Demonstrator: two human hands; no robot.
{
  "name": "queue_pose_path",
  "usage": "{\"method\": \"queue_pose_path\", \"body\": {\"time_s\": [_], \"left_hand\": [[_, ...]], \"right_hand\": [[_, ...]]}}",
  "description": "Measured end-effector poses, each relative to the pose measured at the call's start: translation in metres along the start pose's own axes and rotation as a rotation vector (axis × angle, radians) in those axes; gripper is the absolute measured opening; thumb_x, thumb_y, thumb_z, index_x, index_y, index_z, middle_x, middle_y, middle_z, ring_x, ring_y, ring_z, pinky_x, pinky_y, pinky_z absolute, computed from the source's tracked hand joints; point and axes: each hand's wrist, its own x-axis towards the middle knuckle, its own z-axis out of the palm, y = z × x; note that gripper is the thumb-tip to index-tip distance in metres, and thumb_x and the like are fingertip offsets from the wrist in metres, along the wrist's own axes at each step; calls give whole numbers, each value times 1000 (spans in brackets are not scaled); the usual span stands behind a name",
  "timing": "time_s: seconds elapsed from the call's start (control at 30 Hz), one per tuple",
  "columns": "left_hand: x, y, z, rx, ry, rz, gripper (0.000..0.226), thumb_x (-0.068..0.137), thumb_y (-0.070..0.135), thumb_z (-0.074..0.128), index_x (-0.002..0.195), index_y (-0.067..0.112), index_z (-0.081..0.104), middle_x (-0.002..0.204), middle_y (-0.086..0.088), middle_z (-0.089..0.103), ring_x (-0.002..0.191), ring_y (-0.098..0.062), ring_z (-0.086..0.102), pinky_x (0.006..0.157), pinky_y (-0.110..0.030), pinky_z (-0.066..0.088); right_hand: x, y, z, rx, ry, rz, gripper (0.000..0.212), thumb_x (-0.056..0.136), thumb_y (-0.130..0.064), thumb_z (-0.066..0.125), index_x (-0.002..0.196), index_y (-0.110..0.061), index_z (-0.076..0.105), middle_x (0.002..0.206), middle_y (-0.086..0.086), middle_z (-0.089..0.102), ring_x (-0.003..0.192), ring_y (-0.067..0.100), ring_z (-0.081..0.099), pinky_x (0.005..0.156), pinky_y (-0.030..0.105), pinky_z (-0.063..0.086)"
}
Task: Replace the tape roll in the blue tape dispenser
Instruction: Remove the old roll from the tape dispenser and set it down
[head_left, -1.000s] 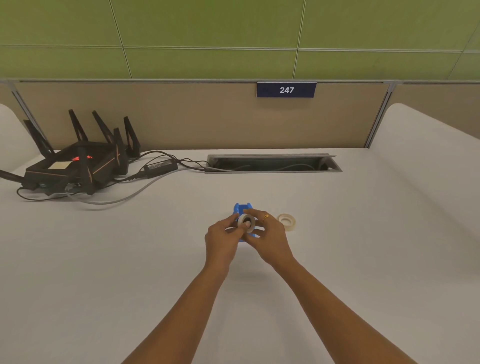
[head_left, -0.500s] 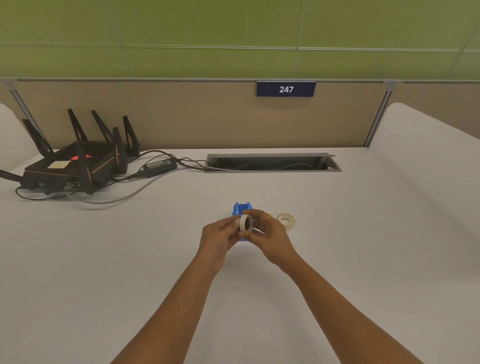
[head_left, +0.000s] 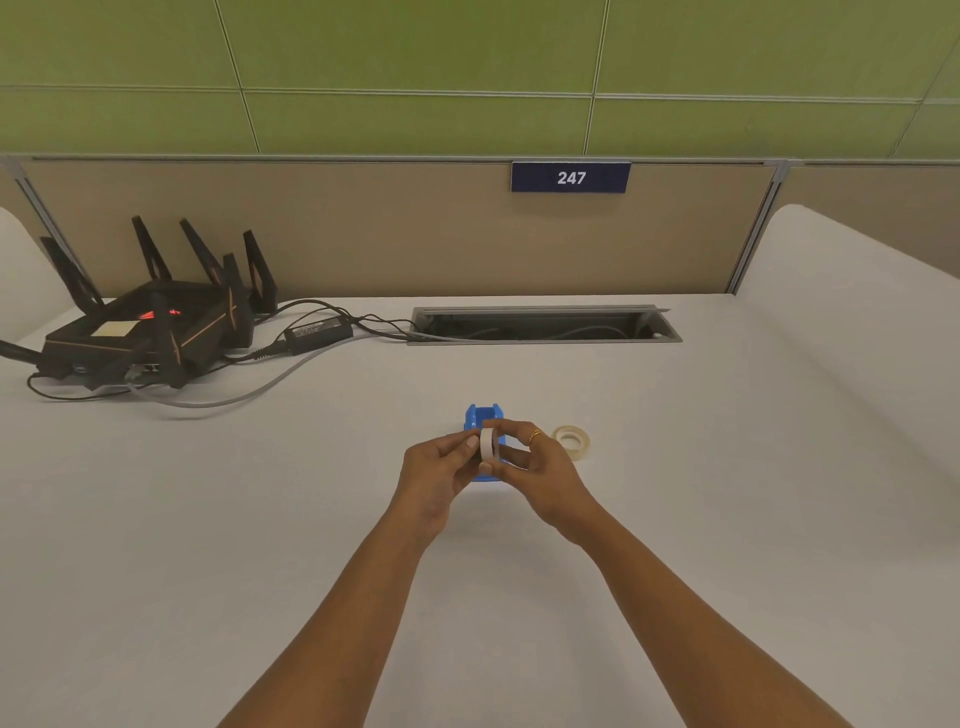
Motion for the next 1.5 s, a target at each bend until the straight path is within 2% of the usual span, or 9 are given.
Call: {"method": "queue_pose_path", "body": {"time_s": [0.17,0.33,0.57,0.8,0.93,1.03,1.13,1.3,1.5], "left_hand": [[-1,-1,-1,-21,-28,11,23,90,7,49,82,15,68,65,9,74,67,-7,70,70,-18,57],[2,-5,-4,-44,23,3,17,87,6,53,95,6,67,75,3,74,71,-8,71,74,-20,56],[-1,-6,2,-41,147,30,19,83,0,58,99,5,65,100,-13,66,94,-28,64,92,-36,49],[1,-13,0,-56,179,13,20,84,2,58,103,0,63,84,-2,66,81,-13,64,70,-17,55],[1,-15,4,-35,185,-8,20,83,5,60,103,3,64,83,-2,67,80,-13,65,68,-16,56],[0,-15,6,-27,204,-24,23,83,6,61,105,2,63,91,-8,67,82,-18,65,77,-25,55],[-1,-15,7,-19,203,-35,23,83,6,60,106,2,63,94,-9,66,81,-18,64,83,-29,53],[-1,-18,10,24,208,-67,26,81,7,63,107,3,64,103,-12,64,90,-26,63,82,-30,54],[-4,-25,11,30,153,-71,22,80,5,64,102,5,65,105,-12,64,85,-21,64,62,-14,55]], "right_hand": [[0,1,-2,20,-33,7,43,82,-5,64,122,-16,52,119,1,59,105,14,60,84,16,49],[-1,3,-5,70,-24,30,45,82,-4,63,124,-15,50,117,0,59,108,14,57,95,26,44],[0,9,-7,103,60,21,48,78,-1,68,122,-11,53,123,4,59,112,18,59,79,11,53],[-1,9,-14,2,187,-10,44,77,-4,70,117,-11,56,103,-10,57,99,11,58,64,1,48],[-1,14,-14,-103,246,-27,44,76,-6,71,117,-9,56,106,-4,56,98,13,57,64,-1,46],[0,19,-16,-191,281,-29,45,75,-6,72,117,-8,57,106,-1,57,97,13,56,69,-1,46],[0,24,-18,-273,278,-21,49,74,-9,73,120,-9,55,107,-1,57,97,11,54,69,4,48],[1,37,-24,-425,327,39,50,73,-7,72,120,-8,54,120,10,60,105,23,57,86,26,44],[2,51,-37,-598,365,143,50,75,-11,70,122,-6,54,124,12,58,115,26,53,88,22,36]]}}
